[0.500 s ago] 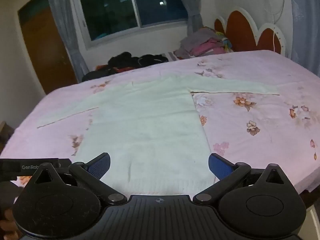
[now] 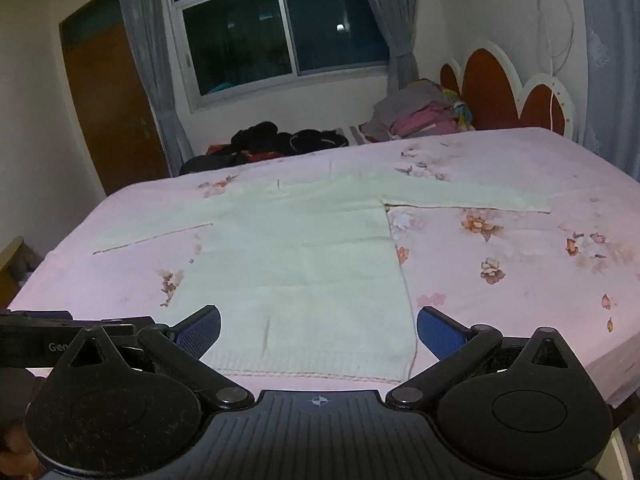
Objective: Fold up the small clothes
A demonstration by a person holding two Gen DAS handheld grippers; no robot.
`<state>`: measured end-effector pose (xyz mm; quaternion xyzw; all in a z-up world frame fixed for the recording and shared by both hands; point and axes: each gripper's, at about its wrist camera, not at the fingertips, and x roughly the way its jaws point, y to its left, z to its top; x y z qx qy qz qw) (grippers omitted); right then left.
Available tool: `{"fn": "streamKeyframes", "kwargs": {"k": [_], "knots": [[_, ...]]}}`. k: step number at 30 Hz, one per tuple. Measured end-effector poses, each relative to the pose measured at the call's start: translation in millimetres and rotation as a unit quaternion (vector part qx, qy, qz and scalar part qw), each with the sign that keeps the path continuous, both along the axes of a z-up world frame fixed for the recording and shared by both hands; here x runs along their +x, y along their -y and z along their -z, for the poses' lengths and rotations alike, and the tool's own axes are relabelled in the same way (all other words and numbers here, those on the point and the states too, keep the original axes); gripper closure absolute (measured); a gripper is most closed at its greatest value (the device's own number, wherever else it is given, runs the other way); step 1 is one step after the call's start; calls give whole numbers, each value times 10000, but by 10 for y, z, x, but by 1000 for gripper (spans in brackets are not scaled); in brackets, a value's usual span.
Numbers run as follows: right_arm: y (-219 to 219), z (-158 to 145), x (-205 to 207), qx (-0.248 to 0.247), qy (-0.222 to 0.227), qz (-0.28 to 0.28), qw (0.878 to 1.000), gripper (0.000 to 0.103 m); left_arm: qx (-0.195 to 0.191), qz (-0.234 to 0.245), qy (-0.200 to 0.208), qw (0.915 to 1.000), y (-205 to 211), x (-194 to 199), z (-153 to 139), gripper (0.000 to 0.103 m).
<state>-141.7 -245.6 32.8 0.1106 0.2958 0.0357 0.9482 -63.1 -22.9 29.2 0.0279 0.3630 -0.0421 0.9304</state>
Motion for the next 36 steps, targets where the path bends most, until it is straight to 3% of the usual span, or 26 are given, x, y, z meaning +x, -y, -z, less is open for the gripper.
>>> {"fn": "streamKeyframes", "kwargs": {"k": [36], "knots": [[36,-116,-2,95,93,51,9999,0,113,-131,79,9998,195,-77,-166,0]]}}
